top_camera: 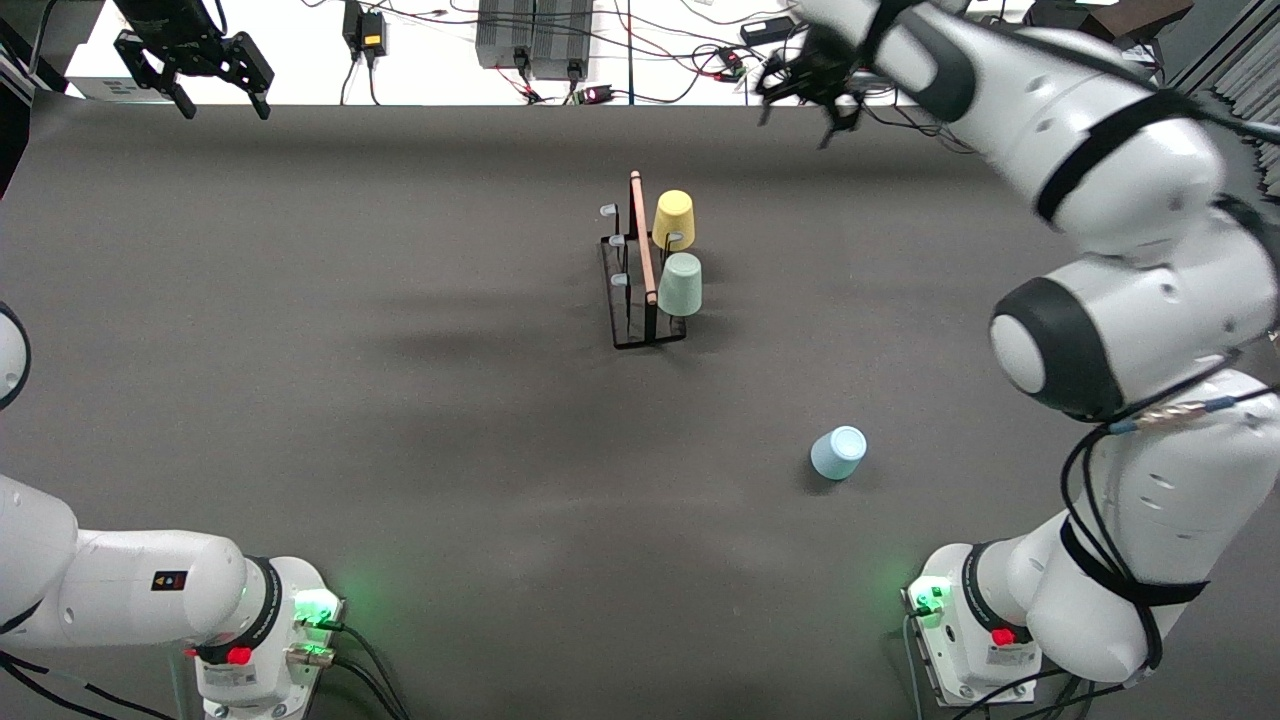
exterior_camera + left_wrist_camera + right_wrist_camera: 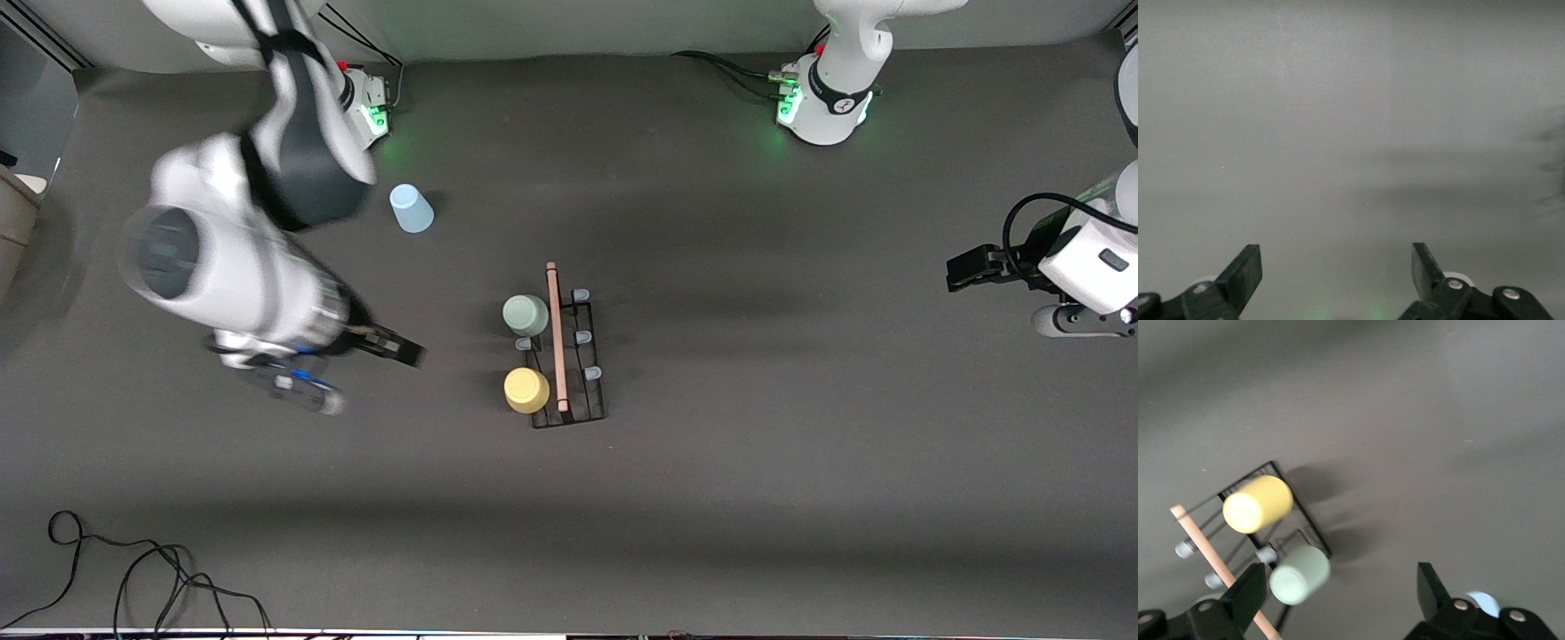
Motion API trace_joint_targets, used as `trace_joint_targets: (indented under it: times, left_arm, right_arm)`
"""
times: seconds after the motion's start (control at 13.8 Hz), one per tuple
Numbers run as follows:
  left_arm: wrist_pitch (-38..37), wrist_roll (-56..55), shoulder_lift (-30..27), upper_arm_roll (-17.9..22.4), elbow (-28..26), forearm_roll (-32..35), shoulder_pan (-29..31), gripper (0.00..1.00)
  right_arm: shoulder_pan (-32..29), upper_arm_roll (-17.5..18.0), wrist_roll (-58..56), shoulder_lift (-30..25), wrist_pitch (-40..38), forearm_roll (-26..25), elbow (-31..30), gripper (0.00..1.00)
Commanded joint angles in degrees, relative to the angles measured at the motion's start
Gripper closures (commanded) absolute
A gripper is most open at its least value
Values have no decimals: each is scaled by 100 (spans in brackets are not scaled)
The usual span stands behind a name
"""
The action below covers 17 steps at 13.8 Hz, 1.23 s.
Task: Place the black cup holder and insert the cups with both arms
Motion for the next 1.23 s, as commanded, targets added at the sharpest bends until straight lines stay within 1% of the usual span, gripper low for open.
trace_joint_targets:
  times: [0.0, 0.22, 0.29, 0.44, 0.51, 0.65, 0.8, 1.16]
  left_arm:
    - [36, 24, -46, 1, -7, 68, 1, 0]
    - [71, 33, -72, 1, 2, 59, 19, 0]
    - [97, 33, -81, 1, 10, 50, 27, 0]
    - [115, 86, -98, 1, 2, 42, 45, 0]
    - [124, 86, -107, 1, 10, 15, 54, 0]
    - [202, 94, -99, 1, 11, -3, 54, 0]
    - [194, 95, -107, 1, 2, -3, 54, 0]
    - [159, 95, -99, 1, 2, -3, 54, 0]
  right_arm:
    - [63, -481, -373, -569, -765, -143, -158, 0]
    - [54, -833, -1416, -1017, -1399, -993, -167, 0]
    - [54, -991, -1689, -1097, -1488, -1092, -176, 0]
    - [63, -1351, -2243, -1124, -1541, -1119, -176, 0]
    - [63, -1448, -2498, -1107, -1542, -1180, -185, 0]
    - [54, -1484, -2903, -1106, -1507, -1435, -246, 0]
    - [54, -1537, -2993, -1124, -1463, -1436, -308, 0]
    - [81, -1537, -2993, -1107, -1366, -1444, -308, 0]
